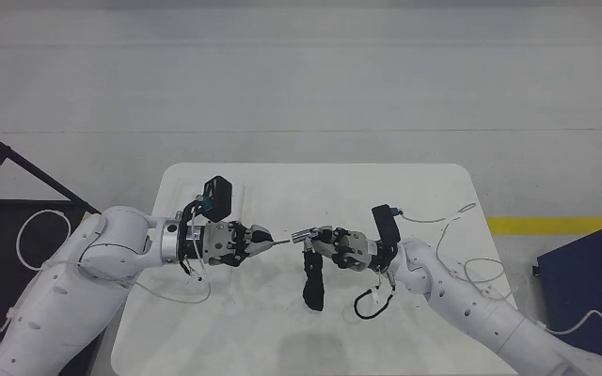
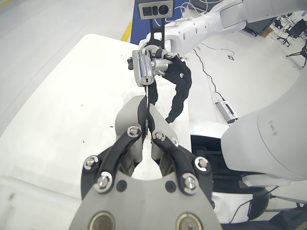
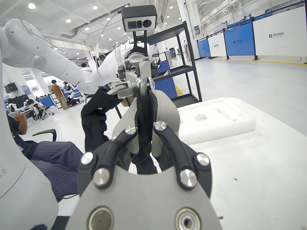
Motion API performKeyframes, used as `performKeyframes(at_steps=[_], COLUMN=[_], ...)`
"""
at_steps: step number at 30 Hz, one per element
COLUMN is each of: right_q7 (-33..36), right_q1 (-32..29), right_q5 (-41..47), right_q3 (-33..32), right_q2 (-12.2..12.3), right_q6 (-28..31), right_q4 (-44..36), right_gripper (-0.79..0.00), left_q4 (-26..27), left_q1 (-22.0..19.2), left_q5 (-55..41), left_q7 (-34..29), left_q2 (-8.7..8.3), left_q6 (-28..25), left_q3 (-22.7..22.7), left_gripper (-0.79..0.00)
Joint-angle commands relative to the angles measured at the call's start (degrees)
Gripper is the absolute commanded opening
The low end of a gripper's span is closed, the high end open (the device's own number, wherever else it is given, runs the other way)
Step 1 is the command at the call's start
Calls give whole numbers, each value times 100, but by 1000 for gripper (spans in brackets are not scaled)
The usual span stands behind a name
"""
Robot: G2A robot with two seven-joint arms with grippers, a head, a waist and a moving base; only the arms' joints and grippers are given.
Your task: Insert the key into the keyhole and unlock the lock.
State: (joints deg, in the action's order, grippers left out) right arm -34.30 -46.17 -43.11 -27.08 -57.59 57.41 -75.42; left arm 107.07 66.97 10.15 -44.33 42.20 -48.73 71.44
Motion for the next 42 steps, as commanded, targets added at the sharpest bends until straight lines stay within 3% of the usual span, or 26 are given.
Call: performKeyframes(at_steps=[1,42], right_q7=[0,0], right_q1=[0,0], right_q5=[0,0], right_q3=[0,0], right_q2=[0,0], right_q6=[0,0], right_q4=[0,0], right_gripper=[-785,-785], left_q4=[-19,-35], left_q1=[-42,-257], left_q5=[-57,132], left_q7=[-45,116], left_q2=[0,51], left_q6=[39,-9], left_q3=[-12,-205], left_gripper=[-785,-785])
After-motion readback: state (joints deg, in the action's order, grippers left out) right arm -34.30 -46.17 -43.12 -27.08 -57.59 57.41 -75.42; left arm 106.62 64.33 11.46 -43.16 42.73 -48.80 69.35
